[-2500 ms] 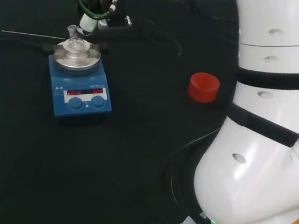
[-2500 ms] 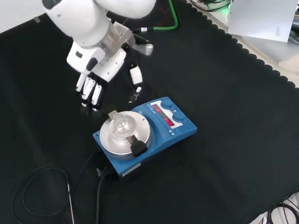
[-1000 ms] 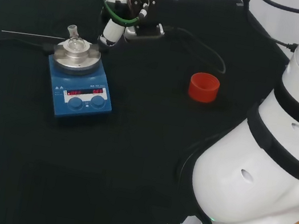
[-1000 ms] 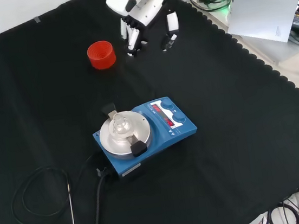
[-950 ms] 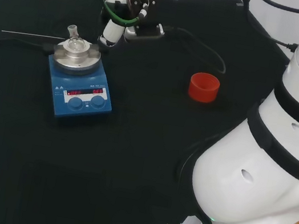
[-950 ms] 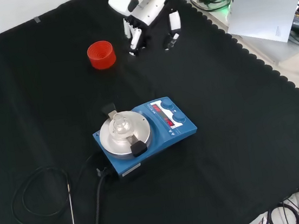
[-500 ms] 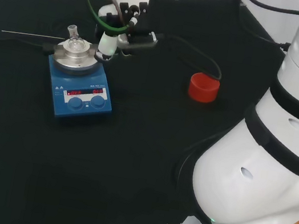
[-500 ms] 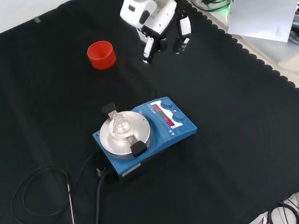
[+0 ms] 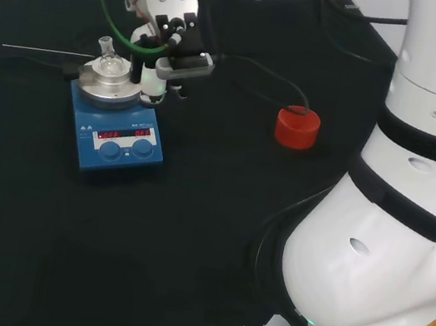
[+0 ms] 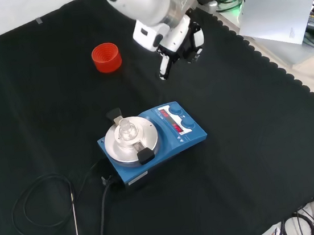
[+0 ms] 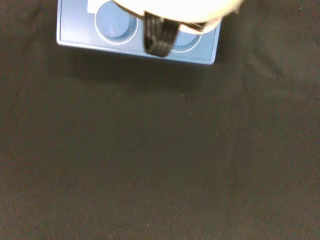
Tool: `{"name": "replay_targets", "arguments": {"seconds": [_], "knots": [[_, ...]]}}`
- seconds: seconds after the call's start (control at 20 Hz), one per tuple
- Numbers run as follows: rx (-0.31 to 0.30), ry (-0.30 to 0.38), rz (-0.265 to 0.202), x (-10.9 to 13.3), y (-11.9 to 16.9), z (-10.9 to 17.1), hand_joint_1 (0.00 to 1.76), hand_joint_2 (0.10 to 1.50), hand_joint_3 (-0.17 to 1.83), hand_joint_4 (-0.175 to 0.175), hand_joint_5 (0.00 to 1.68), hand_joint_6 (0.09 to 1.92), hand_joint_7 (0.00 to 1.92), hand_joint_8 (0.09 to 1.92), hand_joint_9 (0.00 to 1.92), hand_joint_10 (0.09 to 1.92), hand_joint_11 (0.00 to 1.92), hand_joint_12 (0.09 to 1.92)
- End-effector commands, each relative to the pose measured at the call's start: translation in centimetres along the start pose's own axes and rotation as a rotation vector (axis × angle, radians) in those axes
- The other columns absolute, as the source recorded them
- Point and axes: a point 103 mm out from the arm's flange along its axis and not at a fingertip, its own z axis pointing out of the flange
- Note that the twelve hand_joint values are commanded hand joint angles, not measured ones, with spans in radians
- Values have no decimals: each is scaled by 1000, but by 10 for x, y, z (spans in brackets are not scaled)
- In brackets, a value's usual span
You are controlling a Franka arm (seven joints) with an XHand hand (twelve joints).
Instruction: Turn on the heater.
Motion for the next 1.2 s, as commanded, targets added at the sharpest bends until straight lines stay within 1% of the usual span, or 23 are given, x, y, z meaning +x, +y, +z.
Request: {"name": "replay_targets", "arguments": {"seconds": [0.05, 0.2, 0.4, 0.75, 1.2], "knots": [[65, -56, -31, 24, 4, 7, 1320, 682, 858, -51, 389, 87, 1364, 1490, 1470, 1285, 1135, 910], [73, -62, -44, 31, 6, 8, 1331, 669, 895, -45, 366, 87, 1367, 1503, 1468, 1296, 1106, 944], [117, -74, -51, 36, 10, 11, 1334, 661, 916, -42, 357, 87, 1369, 1509, 1467, 1302, 1095, 962], [182, -72, -52, 33, 22, 26, 1342, 647, 950, -32, 309, 87, 1380, 1519, 1466, 1311, 1074, 986], [212, -74, -58, 33, 36, 35, 1343, 638, 971, -27, 290, 87, 1382, 1523, 1465, 1315, 1061, 1002]]}}
